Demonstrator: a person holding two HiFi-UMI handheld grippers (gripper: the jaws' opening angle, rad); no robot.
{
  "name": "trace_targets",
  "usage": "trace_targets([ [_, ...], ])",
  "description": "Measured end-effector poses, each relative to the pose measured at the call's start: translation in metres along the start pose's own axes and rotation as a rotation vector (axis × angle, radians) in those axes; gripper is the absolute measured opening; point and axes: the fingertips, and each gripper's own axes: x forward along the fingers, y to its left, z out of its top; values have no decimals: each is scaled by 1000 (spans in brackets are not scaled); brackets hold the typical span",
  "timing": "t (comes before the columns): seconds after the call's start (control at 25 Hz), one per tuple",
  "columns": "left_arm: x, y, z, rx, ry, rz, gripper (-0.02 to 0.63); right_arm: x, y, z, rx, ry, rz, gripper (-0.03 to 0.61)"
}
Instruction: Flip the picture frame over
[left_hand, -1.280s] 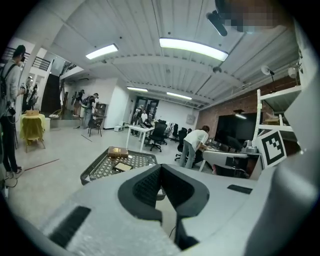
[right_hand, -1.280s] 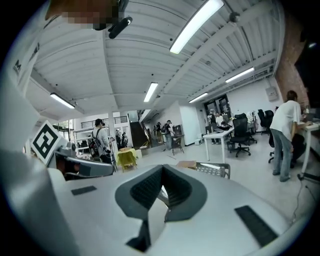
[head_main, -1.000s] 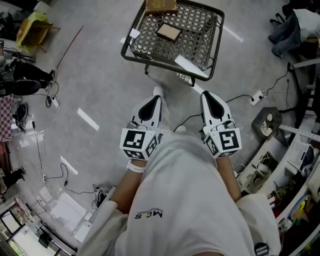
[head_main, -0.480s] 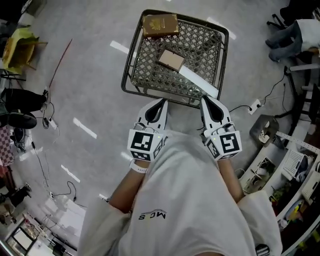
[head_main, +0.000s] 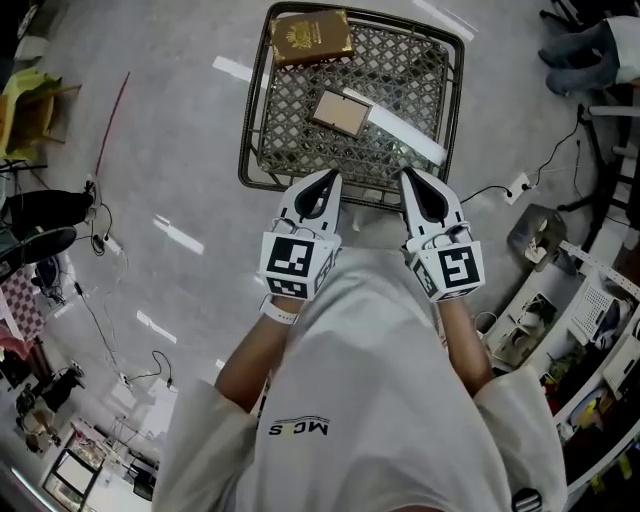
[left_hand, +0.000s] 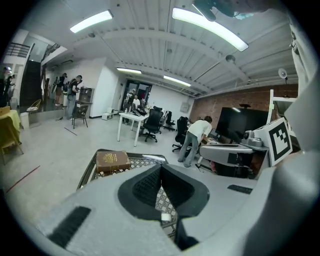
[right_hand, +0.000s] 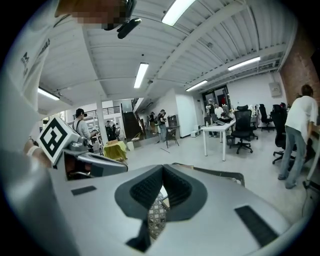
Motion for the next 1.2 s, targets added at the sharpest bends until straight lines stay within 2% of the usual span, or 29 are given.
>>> trace_targets([
  [0.44, 67, 7, -26, 19, 101, 30, 23, 36, -43, -33, 17, 40, 50, 18],
  [0.64, 93, 5, -41, 80, 146, 29, 23, 50, -54, -46, -19, 62, 95, 18],
  [0.8, 106, 16, -60, 49, 195, 21, 23, 67, -54, -55, -33, 74, 118, 17],
  [1.2, 168, 33, -110, 66, 248, 69, 25, 87, -85, -95, -12, 103, 132, 18],
])
